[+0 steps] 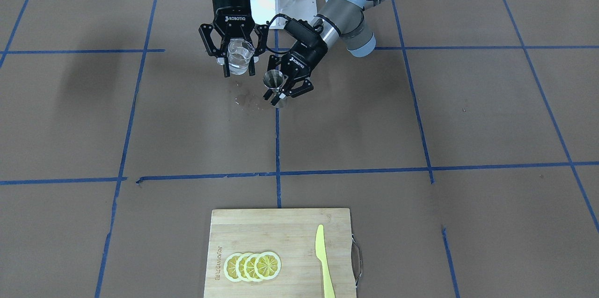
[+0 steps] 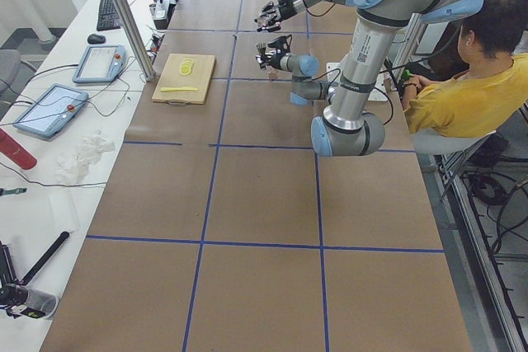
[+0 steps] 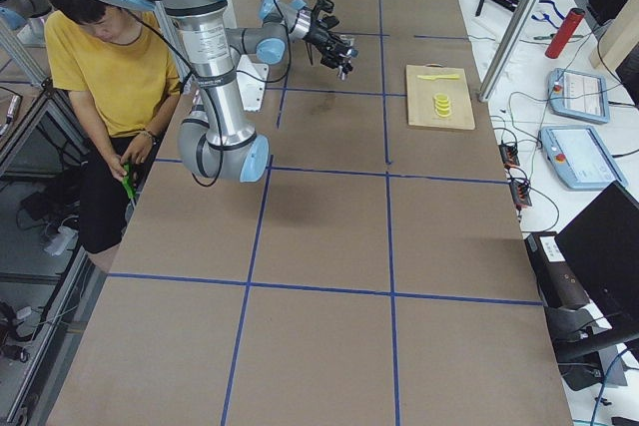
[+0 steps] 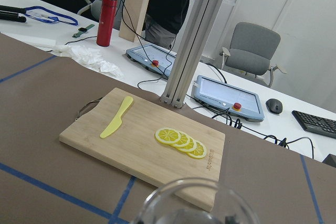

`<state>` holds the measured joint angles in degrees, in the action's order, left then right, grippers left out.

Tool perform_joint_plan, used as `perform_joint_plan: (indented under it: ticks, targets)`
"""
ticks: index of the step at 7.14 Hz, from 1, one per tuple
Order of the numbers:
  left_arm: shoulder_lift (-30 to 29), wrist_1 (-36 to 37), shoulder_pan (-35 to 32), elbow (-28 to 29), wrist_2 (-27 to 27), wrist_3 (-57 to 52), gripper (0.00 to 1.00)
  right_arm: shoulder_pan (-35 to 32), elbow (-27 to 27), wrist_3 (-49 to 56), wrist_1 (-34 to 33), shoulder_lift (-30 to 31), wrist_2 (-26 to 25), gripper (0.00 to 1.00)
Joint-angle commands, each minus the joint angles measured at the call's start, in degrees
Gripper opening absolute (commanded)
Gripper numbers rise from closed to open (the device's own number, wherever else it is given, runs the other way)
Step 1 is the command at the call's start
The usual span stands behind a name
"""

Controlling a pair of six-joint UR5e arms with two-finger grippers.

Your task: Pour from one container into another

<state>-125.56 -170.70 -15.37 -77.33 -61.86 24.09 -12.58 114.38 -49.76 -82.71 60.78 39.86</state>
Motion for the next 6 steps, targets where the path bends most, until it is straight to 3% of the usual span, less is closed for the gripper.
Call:
perform_joint_plan:
  ticks: [1,3,6]
  targets:
    - [-1.09,-0.07,-0.02,1.13,-0.37,0.08,0.00,-1.30,1.09,2.46,-2.53,-0.66,1.00,0.00]
    - [-1.52,-0.07,-0.02,1.65,-0.37,-0.01,0.00,-1.74,4.09,2.56,-11.37,-2.84,1.62,0.00]
    - [-3.54,0.02,-0.02,1.83,-0.37,-0.01,0.00,-1.66,4.36,5.09,-13.26,-2.95,1.71,0.00]
